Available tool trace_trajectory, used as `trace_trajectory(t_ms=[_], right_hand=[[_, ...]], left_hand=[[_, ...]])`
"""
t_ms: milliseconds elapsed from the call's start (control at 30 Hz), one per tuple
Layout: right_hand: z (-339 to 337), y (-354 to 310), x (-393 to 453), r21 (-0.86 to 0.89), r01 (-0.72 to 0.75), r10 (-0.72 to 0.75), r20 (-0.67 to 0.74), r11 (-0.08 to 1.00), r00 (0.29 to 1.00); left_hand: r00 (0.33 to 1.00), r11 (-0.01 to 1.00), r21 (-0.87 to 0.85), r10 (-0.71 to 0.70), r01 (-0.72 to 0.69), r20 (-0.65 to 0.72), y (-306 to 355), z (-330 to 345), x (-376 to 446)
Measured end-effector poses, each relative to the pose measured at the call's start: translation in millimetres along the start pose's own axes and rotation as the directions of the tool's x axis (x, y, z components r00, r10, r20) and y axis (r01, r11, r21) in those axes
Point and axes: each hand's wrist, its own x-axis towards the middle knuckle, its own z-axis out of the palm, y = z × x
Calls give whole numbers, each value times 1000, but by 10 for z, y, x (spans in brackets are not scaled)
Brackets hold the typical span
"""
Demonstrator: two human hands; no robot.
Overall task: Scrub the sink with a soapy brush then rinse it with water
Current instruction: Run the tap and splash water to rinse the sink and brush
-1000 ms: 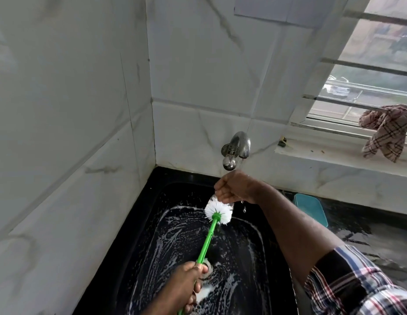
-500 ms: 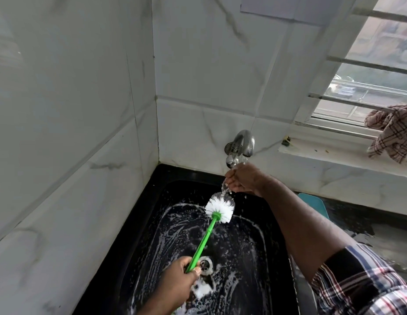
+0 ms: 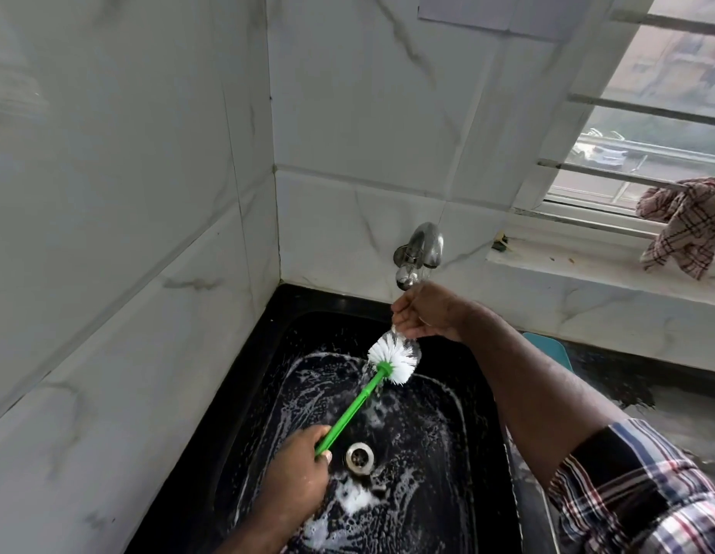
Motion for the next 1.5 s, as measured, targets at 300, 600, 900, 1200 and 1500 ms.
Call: trace_trajectory(t_ms=[300, 600, 900, 1200, 1500], right_hand=[[11, -19, -36, -27, 20, -21, -22, 999, 1000], [-23, -38, -29, -71, 47, -49, -26, 996, 998], [-27, -82, -51, -84, 48, -43, 61, 995, 997], [-47, -98, 21, 8, 125, -125, 5, 992, 992], [-76, -176, 15, 9, 76, -76, 6, 997, 997]], left_hand=[[993, 991, 134, 42, -27, -114, -16, -72, 2], [976, 971, 232, 108, -62, -191, 47, -141, 30], [956, 955, 287, 156, -81, -249, 76, -181, 49], [977, 991, 58, 129, -120, -172, -24, -169, 124], [986, 872, -459, -149, 170, 81, 6, -81, 220]])
